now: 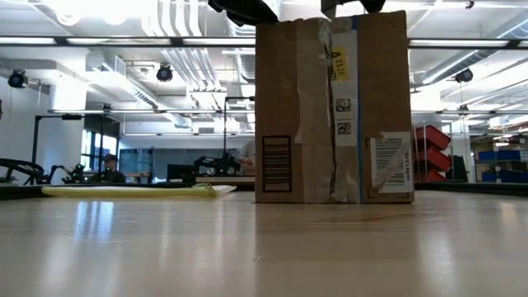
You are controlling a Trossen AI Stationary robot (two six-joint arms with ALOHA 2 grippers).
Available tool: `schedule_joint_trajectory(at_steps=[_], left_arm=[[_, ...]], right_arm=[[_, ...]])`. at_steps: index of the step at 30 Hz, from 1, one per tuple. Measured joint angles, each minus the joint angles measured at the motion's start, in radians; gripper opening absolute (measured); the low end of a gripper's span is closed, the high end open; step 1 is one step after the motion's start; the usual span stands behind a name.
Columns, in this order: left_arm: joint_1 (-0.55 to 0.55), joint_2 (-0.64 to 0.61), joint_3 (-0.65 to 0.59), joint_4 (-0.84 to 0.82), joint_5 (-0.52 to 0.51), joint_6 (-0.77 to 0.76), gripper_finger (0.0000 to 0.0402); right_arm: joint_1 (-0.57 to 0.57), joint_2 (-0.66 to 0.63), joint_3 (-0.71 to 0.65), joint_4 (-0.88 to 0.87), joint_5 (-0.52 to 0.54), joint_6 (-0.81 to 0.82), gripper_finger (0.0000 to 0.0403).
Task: Unpack boxes
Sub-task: Open the box using the gray cutter
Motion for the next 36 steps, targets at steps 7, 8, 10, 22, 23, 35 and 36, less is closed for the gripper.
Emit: schedule_joint_trajectory(at_steps=[7, 8, 10, 22, 23, 35, 36], left_arm=[[0.000, 0.000, -0.001, -0.001, -0.017, 0.002, 0.0155], [0.000, 0.000, -0.001, -0.005, -0.021, 0.003, 0.0155], [0.000, 0.000, -0.001, -0.005, -0.023, 0.003, 0.0155], [0.001, 0.000, -0.003, 0.005, -0.028, 0.005, 0.0155], [0.001, 0.000, -0.003, 0.005, -0.028, 0.005, 0.0155], [0.000, 0.000, -0.003, 0.005, -0.021, -0.004, 0.0155], [0.000, 0.000, -0.003, 0.005, -0.020, -0.005, 0.0155]], right_arm=[[0.015, -0.023, 0.000, -0.028, 0.005, -0.002, 0.0046], [0.015, -0.031, 0.000, -0.036, 0.004, -0.001, 0.0046], [0.016, -0.042, -0.001, -0.052, 0.004, 0.004, 0.0046], [0.021, -0.042, -0.004, 0.018, 0.020, -0.067, 0.0046], [0.016, -0.039, -0.004, 0.023, 0.019, -0.074, 0.0046], [-0.075, -0.034, -0.058, 0.082, -0.096, -0.065, 0.0046], [-0.074, -0.036, -0.060, 0.081, -0.095, -0.058, 0.0046]])
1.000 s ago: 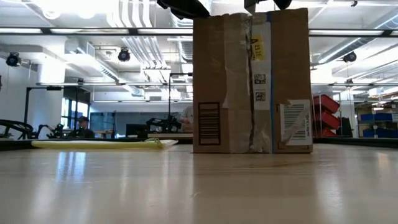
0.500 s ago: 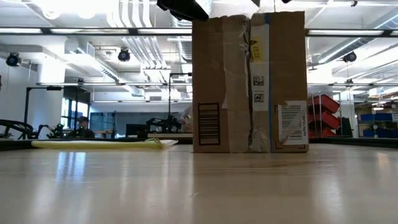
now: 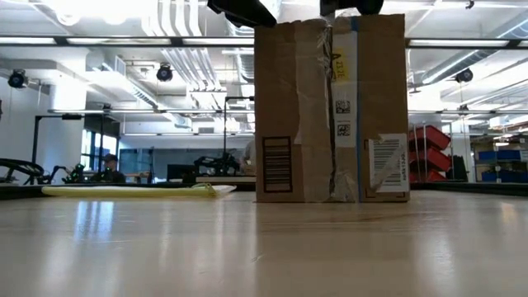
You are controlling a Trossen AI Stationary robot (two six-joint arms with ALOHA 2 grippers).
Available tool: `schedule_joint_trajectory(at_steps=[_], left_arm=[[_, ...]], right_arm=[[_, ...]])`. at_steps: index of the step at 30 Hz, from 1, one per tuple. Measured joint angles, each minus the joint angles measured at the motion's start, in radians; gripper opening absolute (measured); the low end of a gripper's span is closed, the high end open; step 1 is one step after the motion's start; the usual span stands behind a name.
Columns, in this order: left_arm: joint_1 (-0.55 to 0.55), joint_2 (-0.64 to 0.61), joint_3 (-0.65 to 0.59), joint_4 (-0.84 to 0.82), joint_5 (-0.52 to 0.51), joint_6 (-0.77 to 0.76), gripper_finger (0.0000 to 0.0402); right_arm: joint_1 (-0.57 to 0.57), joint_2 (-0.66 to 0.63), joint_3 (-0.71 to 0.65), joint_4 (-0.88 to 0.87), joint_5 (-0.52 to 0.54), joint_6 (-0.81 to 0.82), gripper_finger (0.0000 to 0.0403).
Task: Unpack boxes
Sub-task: Open the box using the gray cutter
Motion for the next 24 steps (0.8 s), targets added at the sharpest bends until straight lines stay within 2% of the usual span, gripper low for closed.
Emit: schedule_joint_trajectory(at_steps=[13, 24], left_arm=[[0.000, 0.002, 0.001, 0.003, -0.002, -0.010, 0.0155], [0.000, 0.002, 0.003, -0.017, -0.002, -0.019, 0.0155]], right_arm=[[0.026, -0.006, -0.005, 0.019, 0.011, 0.007, 0.0046], [0.037, -0.058, -0.006, -0.100, 0.012, 0.059, 0.0046]])
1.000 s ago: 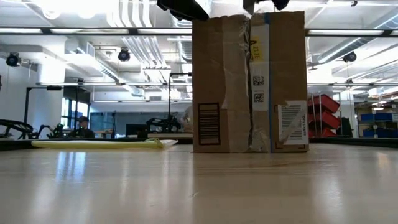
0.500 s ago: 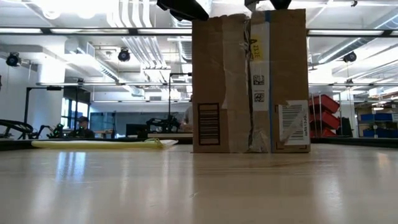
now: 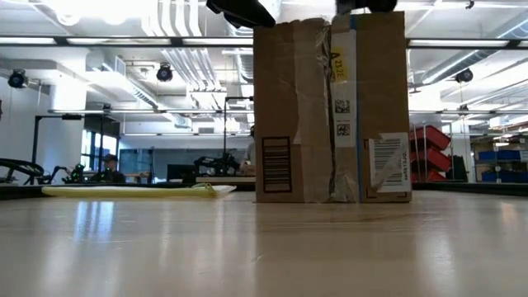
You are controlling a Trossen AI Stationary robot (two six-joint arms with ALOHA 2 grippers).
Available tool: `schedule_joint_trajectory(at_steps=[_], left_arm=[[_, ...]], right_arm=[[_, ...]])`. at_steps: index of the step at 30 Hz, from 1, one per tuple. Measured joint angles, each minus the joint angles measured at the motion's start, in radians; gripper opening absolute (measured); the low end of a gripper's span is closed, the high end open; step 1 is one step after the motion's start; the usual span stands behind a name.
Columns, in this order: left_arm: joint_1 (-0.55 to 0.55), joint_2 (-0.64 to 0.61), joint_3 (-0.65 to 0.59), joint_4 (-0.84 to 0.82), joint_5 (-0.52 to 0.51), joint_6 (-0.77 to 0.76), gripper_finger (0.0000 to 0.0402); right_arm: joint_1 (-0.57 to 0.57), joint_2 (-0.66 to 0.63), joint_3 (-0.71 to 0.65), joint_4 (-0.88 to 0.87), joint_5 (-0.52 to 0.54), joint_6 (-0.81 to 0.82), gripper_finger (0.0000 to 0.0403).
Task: Unpack boxes
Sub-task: Open the box using the gray cutter
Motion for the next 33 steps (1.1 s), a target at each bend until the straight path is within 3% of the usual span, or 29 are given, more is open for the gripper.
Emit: schedule_joint_trajectory(at_steps=[10, 16, 21, 25, 29, 33], left_arm=[[0.000, -0.004, -0.004, 0.033, -0.031, -0.005, 0.0155], [0.001, -0.034, 0.015, 0.069, -0.045, -0.010, 0.0155], [0.009, -0.082, 0.061, -0.033, -0.151, -0.021, 0.0155], [0.063, -0.122, 0.059, -0.140, -0.167, -0.097, 0.0155], [0.117, -0.134, -0.008, -0.218, -0.169, -0.153, 0.0156], [0.136, -0.130, -0.180, -0.108, -0.154, -0.207, 0.0156]], right_arm=[[0.065, -0.171, 0.000, -0.031, 0.092, 0.010, 0.0046], [0.067, -0.221, -0.007, -0.215, 0.174, 0.123, 0.0046], [0.075, -0.294, -0.006, -0.342, 0.183, 0.211, 0.0046], [0.075, -0.337, -0.031, -0.468, 0.187, 0.300, 0.0046], [0.075, -0.336, -0.098, -0.488, 0.185, 0.353, 0.0046], [0.075, -0.305, -0.166, -0.428, 0.182, 0.352, 0.0046]])
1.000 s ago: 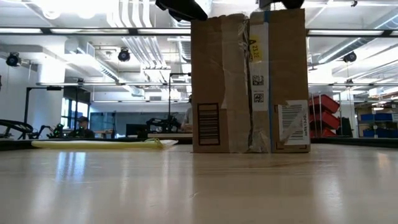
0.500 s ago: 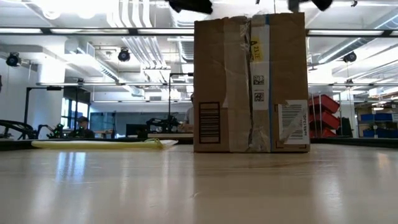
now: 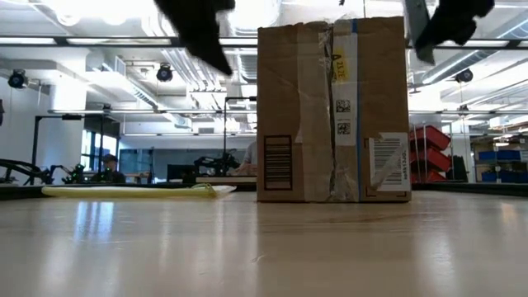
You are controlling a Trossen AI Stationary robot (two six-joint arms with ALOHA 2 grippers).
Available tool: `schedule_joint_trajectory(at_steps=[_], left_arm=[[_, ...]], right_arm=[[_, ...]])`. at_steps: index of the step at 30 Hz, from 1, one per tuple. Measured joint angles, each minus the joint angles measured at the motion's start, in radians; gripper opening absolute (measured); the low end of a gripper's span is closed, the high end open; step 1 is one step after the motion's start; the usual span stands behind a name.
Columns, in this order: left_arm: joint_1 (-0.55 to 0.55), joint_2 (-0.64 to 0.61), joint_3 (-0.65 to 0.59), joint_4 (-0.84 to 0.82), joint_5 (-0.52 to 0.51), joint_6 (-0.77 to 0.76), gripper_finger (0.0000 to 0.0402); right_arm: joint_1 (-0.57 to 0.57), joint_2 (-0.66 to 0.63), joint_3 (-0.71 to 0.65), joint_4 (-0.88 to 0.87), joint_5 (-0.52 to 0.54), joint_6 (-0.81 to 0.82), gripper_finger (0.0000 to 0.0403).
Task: Unpack boxes
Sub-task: Open the box using the gray cutter
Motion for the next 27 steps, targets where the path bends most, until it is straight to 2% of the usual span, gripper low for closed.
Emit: schedule_joint_trajectory(at_steps=[7, 17, 20, 27], left_arm=[[-0.047, 0.007, -0.265, 0.435, 0.058, -0.077, 0.0156], [-0.108, 0.138, -0.436, 0.905, 0.059, -0.186, 0.0156], [-0.114, 0.182, -0.450, 0.972, 0.061, -0.196, 0.0156], [-0.133, 0.248, -0.457, 0.998, 0.107, -0.212, 0.0155]], right_arm=[[-0.003, 0.052, 0.019, 0.069, 0.001, -0.075, 0.0046], [-0.054, 0.192, 0.147, 0.068, -0.025, -0.201, 0.0046], [-0.065, 0.236, 0.196, 0.104, -0.025, -0.253, 0.0046], [-0.094, 0.314, 0.327, 0.113, -0.050, -0.357, 0.0046]])
